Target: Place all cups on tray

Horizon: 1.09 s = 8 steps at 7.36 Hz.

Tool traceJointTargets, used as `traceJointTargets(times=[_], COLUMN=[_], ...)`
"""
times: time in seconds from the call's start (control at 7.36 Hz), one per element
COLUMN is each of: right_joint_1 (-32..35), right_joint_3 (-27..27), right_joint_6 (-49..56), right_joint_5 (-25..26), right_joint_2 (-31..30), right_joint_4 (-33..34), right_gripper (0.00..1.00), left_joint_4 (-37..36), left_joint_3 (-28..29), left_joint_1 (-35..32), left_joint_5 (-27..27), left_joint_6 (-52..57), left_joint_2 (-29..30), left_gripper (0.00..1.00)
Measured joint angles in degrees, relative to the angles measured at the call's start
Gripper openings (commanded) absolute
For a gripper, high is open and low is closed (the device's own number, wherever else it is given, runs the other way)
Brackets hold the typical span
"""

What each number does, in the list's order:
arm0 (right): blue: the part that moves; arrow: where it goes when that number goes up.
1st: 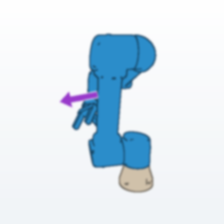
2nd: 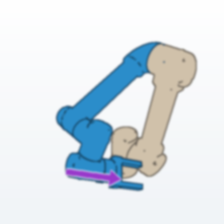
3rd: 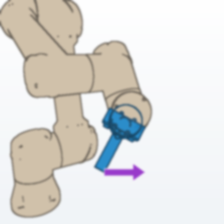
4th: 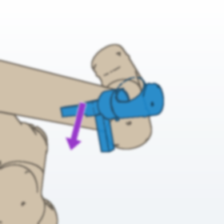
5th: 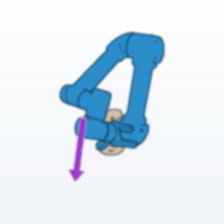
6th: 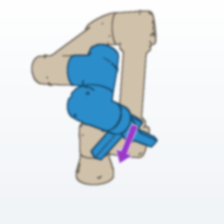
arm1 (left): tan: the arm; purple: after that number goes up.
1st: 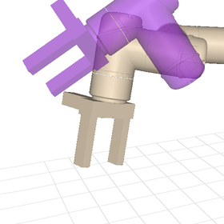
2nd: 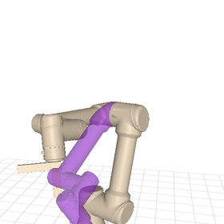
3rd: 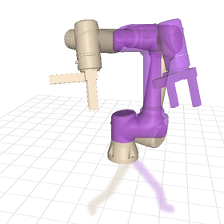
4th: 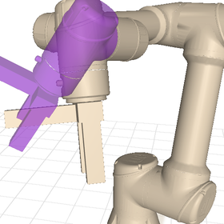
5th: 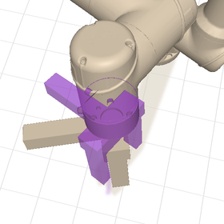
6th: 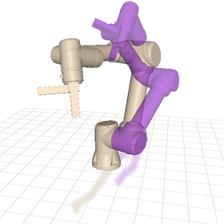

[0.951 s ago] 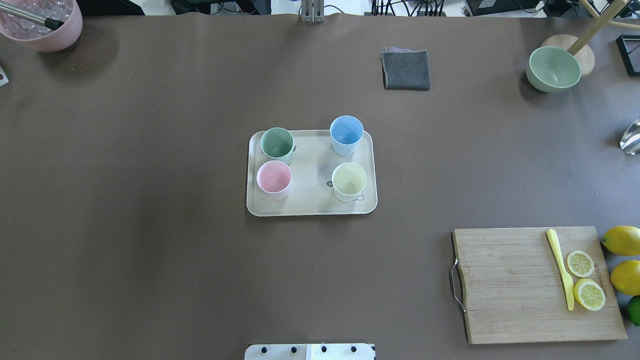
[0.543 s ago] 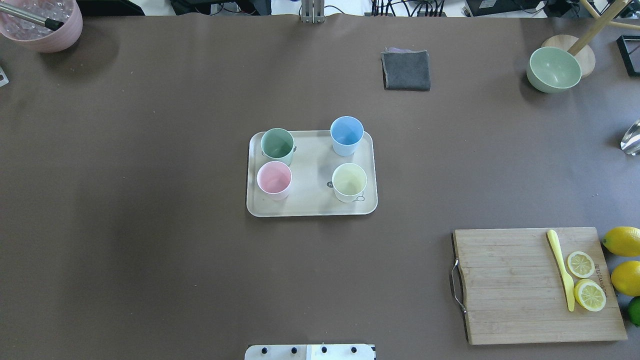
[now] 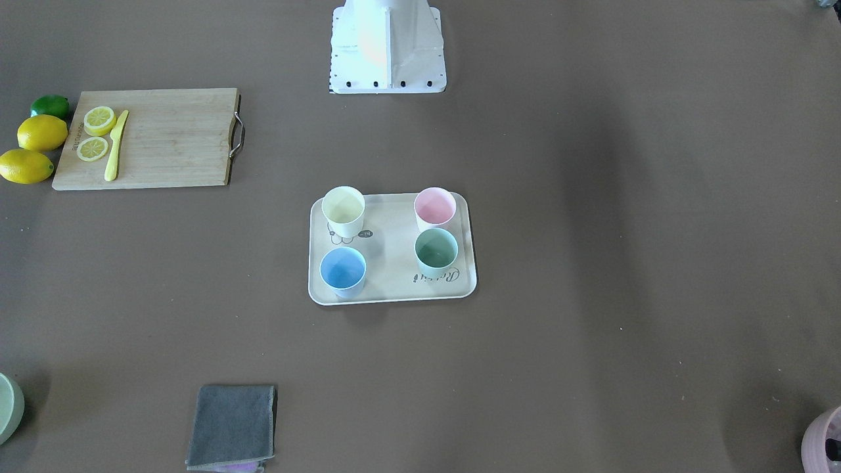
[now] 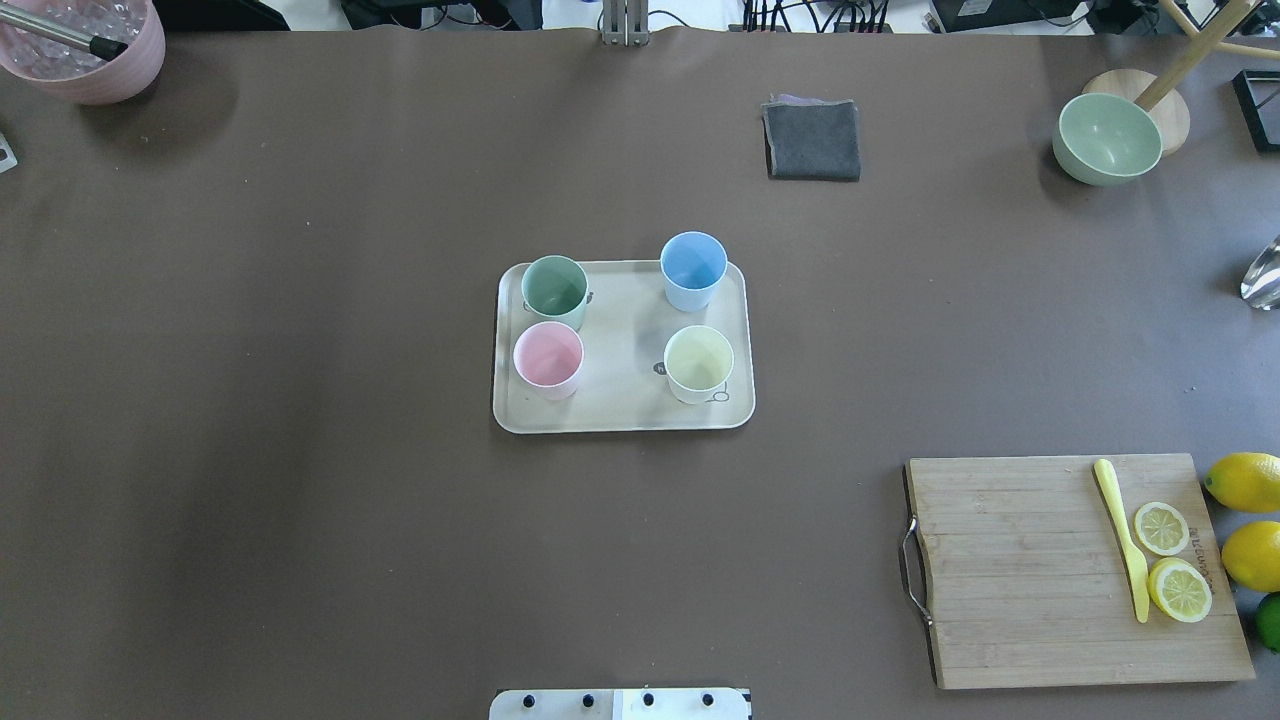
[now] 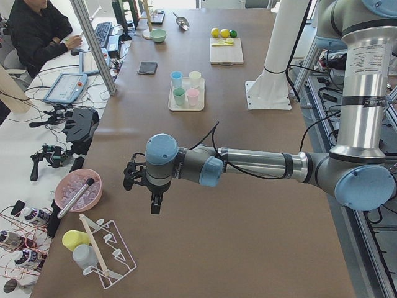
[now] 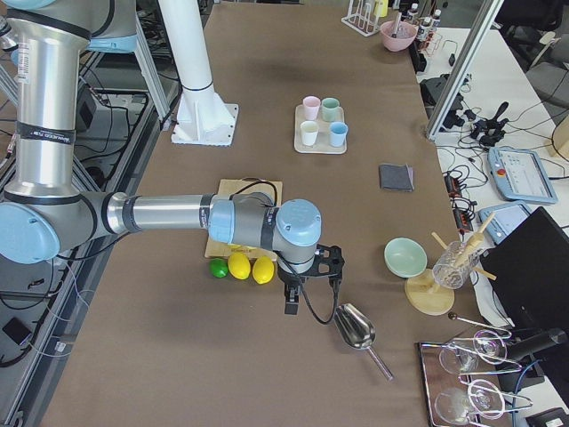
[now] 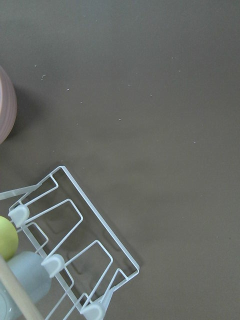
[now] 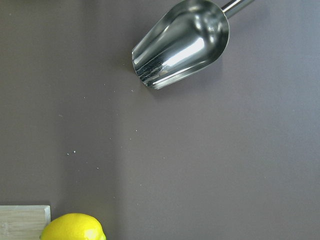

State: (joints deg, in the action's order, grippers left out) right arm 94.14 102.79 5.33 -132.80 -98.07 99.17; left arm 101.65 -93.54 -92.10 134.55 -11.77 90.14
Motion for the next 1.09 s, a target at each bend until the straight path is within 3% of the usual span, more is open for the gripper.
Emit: traceJointTargets(times=[1.09], right_joint_1=[0.08], right_joint_3=[0.03], right_joint_6=[-0.60], right_joint_5=[-0.08], right_joint_2=[1.81], right_joint_4=[-0.03], right_gripper=[1.00], left_joint_4=[-0.14], left_joint_3=[0.86], left_joint_1=[-0.53], left_joint_5=[-0.27], left_joint_6=[-0.75], left_joint_2=[-0.36], left_gripper=[0.98])
